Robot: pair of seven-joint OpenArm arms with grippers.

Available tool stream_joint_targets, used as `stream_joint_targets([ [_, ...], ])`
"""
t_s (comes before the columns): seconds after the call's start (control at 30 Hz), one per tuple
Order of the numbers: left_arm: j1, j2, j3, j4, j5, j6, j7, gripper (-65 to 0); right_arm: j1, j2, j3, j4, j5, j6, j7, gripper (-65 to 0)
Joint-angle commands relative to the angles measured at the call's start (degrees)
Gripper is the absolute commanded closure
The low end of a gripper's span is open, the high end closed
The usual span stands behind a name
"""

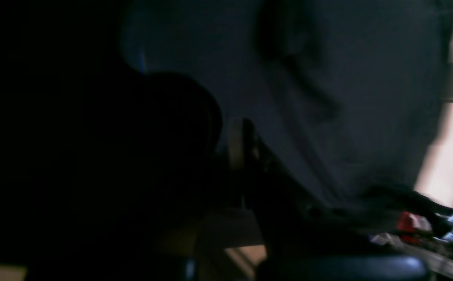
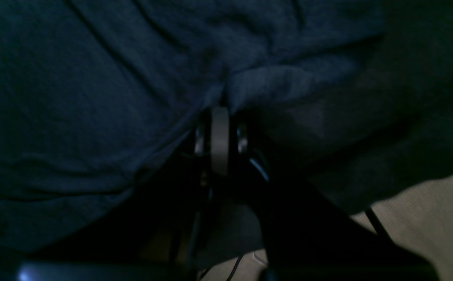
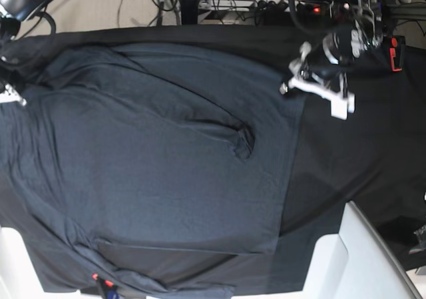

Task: Fold the T-shirt properly
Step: 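Grasp the shirt's collar edge with the left gripper and pull it taut, then hold the collar edge with the left gripper, smoothing the shirt flat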

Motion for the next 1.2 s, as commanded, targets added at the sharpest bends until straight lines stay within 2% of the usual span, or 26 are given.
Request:
stream_joint_targets([
  [0.0, -1.0, -0.6, -0.2, 0.3, -2.3, -0.2, -0.6, 0.0, 1.1, 1.6, -0.3, 0.8, 0.6, 0.0, 0.8, -0.2],
  [0.07, -2.8, -0.7, -0.2, -1.7, -5.3, 0.0, -0.6, 0.0, 2.4, 2.1, -1.7, -0.5, 0.6, -2.1, 0.8, -0.2],
  [0.1, -3.8, -0.8, -0.2, -3.0, -6.5, 0.9, -0.5, 0.0, 3.0, 2.8, -2.2, -1.7, 0.6, -4.0, 0.8, -0.2],
  [0.17, -5.4, -0.8, -0.1, -5.5, -7.9, 3.3, 0.3, 0.0, 4.2, 3.8, -2.7, -4.1, 0.7, -5.4, 0.8, -0.2],
  [0.5, -11.9, -1.2, -0.1, -14.2, -12.5, 3.9, 1.4, 0.0, 10.1, 7.7, -2.7, -15.8, 0.7, -5.7, 1.5, -0.2],
  [0.73, -13.9, -1.5, -0.2, -18.8, -14.5, 4.0, 1.2, 0.0, 13.8, 11.9, -2.7, -24.9, 0.7, -5.7, 3.3, -0.2],
  [0.97, -13.8, -1.4, -6.3, -19.1, -14.4, 4.0, 1.3, 0.0, 15.9, 13.0, -2.7, -27.6, 0.7, -5.7, 3.4, -0.2],
  [1.17, -13.4, -1.4, -6.5, -19.1, -14.4, 4.0, 1.3, 0.0, 16.5, 13.0, -2.7, -27.9, 0.7, -5.7, 3.3, 0.0],
])
